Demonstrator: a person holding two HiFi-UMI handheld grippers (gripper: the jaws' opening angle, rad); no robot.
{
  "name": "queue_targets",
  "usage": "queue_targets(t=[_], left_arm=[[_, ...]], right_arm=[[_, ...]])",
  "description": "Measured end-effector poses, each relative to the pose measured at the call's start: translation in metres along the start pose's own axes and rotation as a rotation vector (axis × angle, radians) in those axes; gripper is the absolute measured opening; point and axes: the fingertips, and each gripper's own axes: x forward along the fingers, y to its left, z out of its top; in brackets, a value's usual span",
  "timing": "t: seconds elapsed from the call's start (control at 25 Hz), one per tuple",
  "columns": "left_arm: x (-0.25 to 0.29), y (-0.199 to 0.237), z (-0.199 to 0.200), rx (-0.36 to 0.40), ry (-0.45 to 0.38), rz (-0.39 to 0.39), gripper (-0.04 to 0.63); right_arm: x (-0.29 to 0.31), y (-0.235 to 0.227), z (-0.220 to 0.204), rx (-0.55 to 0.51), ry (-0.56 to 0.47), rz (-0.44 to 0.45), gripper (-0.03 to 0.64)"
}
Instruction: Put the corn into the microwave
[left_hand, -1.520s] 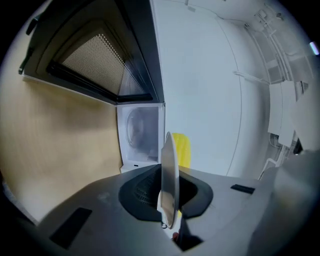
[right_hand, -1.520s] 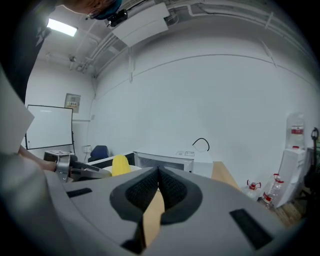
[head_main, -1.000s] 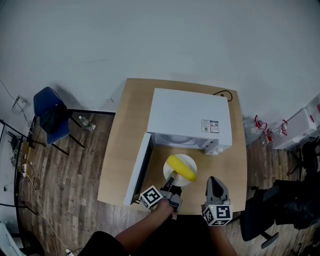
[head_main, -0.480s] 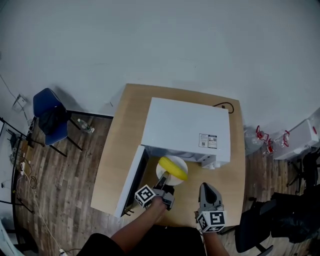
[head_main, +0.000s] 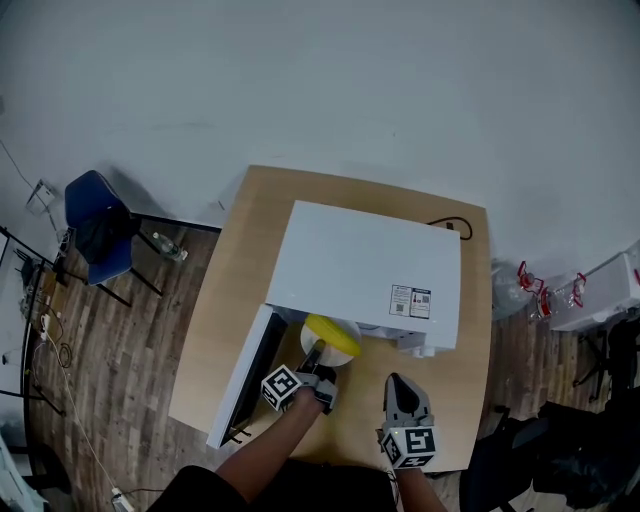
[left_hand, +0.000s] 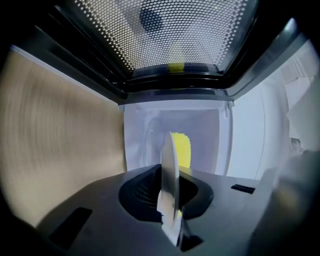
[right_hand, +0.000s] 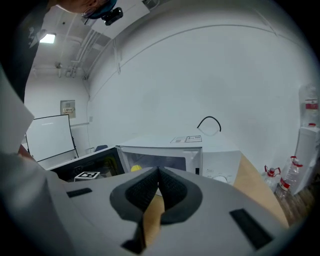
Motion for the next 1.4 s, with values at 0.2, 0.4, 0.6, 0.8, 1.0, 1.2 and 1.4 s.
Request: queue_targets(t=[0.2,0.4,0.6,0.8,1.0,1.2,1.4], left_arm=[[0.017,0.016,0.008,-0.031,-0.046,0.032,0.021],[0.032,0.027,0.008,0.01,-0.052,0.078,0.021],[0.047,0.029,0.008,0.019,-0.031,0.037,0.021],[0.061,0.034,0.008,-0.016,-0.029,0.038,0.021],[0.063,0.037,0.006,-0.039,-0.035,0.032,0.023],[0.063,0.029,0.006,0.044,-0.026,0.004,0.074],[0.053,0.034,0.006,0.074,-0.021,0.047,0.184]], right_arm=[[0.013,-0.007,-0.007,0.008,0.029,0.015,0.06],[0.019,-0.01,-0.01,0.019,0.038,0.031,0.06],[0.021,-0.012,-0.017,-0.004,0.056,0.033,0.06],[0.019,-0.017,-0.028,0.001,0.084,0.024,0.06],[0.017,-0.019,-0.028,0.006,0.088,0.021,0.06],[0.019,-0.014,-0.028,0.007,0.089,0.03,0.06],[0.015,-0.003,-0.032,-0.015,0.1,0.037,0.06]])
